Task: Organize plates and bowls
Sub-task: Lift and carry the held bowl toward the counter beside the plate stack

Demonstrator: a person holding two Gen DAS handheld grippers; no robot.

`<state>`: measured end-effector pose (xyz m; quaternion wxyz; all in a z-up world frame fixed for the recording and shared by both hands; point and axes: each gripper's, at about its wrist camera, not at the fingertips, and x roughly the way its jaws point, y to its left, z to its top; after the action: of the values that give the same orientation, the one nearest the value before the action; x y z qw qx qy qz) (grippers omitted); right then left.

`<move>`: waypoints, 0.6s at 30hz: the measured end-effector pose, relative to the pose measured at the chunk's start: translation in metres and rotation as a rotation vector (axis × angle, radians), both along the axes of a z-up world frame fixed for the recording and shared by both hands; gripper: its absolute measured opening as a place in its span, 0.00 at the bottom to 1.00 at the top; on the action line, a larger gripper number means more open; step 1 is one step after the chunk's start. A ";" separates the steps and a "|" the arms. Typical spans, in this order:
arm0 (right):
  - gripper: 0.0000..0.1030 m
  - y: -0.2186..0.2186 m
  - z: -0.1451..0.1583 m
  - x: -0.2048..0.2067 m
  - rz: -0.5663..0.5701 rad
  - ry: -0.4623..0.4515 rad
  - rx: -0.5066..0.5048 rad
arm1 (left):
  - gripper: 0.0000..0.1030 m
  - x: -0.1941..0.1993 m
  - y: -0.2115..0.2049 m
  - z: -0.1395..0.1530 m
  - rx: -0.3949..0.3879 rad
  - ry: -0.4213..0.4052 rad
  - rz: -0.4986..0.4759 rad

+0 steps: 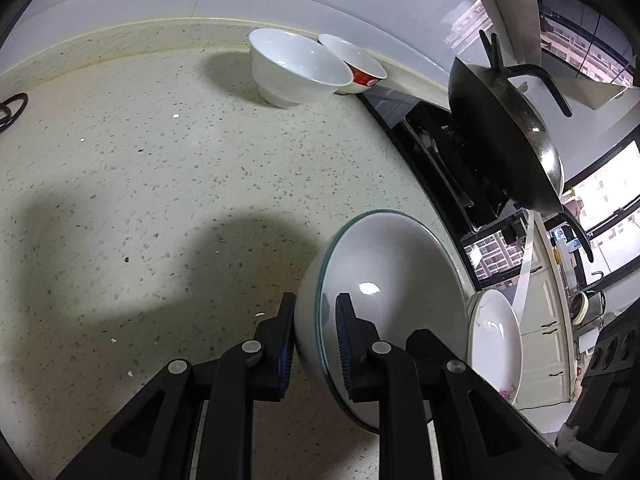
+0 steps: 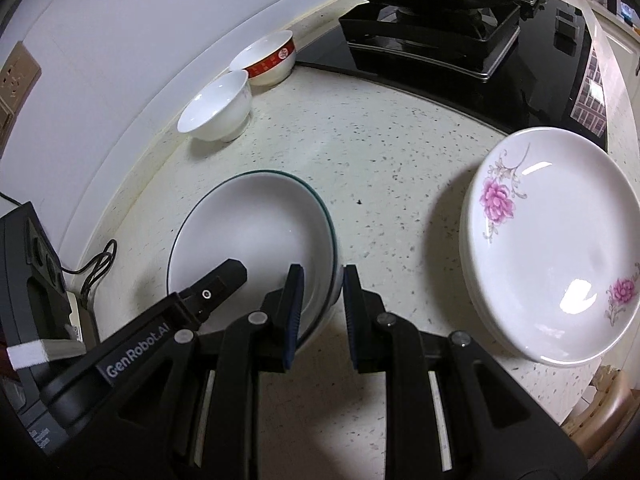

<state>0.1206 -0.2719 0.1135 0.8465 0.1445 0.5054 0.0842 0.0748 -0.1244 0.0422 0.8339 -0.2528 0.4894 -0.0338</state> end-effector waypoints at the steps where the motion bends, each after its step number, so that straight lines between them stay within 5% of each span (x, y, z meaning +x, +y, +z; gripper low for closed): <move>1: 0.22 0.001 0.000 0.000 0.002 0.000 0.001 | 0.19 -0.001 0.001 0.000 0.000 0.001 0.001; 18: 0.22 0.003 -0.015 0.016 -0.020 0.046 0.041 | 0.19 0.013 0.011 -0.008 -0.006 0.027 0.013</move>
<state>0.1365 -0.2688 0.0985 0.8324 0.1686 0.5213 0.0828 0.0874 -0.1137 0.0342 0.8268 -0.2590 0.4987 -0.0263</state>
